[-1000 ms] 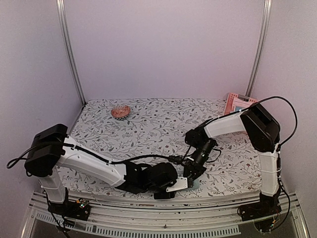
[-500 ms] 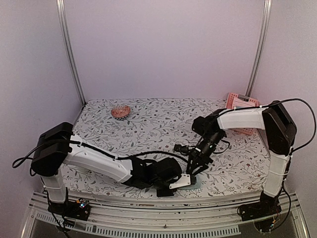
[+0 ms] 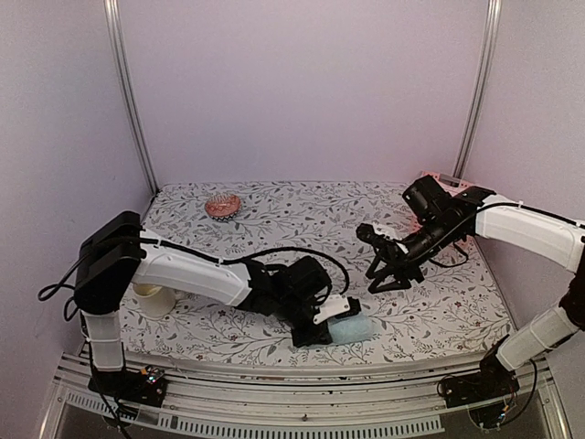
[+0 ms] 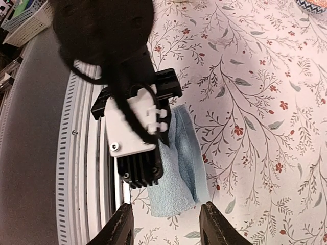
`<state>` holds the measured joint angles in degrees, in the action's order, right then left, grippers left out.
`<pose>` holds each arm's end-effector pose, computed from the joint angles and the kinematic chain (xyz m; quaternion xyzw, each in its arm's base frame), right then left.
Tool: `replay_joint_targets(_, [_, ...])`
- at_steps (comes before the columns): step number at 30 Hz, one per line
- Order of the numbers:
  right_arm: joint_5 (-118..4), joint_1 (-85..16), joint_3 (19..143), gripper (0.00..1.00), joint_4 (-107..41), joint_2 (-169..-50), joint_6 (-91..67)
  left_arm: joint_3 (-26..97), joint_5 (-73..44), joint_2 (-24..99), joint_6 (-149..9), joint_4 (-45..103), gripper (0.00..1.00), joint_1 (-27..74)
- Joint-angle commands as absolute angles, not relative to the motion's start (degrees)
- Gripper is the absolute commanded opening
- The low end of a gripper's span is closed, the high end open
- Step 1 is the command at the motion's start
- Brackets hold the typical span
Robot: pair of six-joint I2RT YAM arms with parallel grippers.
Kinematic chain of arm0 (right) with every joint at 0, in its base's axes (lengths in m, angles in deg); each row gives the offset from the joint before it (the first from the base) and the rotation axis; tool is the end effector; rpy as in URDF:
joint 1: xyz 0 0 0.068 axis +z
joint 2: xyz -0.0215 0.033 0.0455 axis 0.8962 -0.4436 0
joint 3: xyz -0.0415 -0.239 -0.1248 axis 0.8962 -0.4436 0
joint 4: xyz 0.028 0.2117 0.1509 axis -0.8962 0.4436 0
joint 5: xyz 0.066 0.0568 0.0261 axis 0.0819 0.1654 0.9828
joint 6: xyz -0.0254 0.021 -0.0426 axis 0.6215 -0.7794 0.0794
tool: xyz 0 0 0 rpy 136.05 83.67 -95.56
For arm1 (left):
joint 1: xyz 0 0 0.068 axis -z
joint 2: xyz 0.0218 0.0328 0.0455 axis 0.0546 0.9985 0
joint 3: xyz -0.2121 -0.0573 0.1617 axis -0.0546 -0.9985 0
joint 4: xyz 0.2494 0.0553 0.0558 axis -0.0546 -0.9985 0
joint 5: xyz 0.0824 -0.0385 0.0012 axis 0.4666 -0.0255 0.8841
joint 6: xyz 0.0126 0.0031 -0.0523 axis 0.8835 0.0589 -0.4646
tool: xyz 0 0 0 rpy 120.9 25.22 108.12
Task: Roll the towels
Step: Roll the towel at the center of the board.
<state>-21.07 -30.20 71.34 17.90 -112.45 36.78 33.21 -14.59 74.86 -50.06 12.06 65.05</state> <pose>0.2199 0.1746 0.2634 -0.6113 0.6831 0.3511 0.1908 0.1443 -0.3745 0.1433 0.6064 0.7410 -0.2014 0.2063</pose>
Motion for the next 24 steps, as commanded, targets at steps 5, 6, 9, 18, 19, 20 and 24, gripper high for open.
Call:
replay_joint_targets(5, [-33.14,-27.56,59.21,0.47,1.63,-102.02,36.99,38.0,-39.47,85.03,-58.66,3.97,0.14,55.62])
replay_joint_targets(6, [-36.01,-25.45,57.67,0.47,0.75,-101.63,37.83,38.46,-41.83,86.23,-59.57,3.67,0.14,54.99])
replay_joint_targets(9, [-43.01,-20.0,54.14,0.48,-2.64,-100.88,39.6,39.39,-47.11,88.27,-61.53,3.24,0.14,53.19])
replay_joint_targets(18, [-58.87,-7.9,49.95,0.54,-12.16,-106.08,42.27,40.89,-51.49,90.98,-63.7,2.25,0.12,50.44])
replay_joint_targets(19, [-60.22,-7.09,49.84,0.54,-13.28,-106.78,42.39,40.91,-52.22,91.25,-63.9,2.25,0.12,50.07])
replay_joint_targets(20, [-61.36,-6.25,49.63,0.54,-14.5,-107.4,42.48,40.91,-52.81,91.51,-64.08,2.26,0.11,49.78])
replay_joint_targets(24, [-64.68,-4.51,48.9,0.55,-18.5,-110.58,43.49,41.52,-54.51,92.81,-64.66,1.31,0.09,48.48])
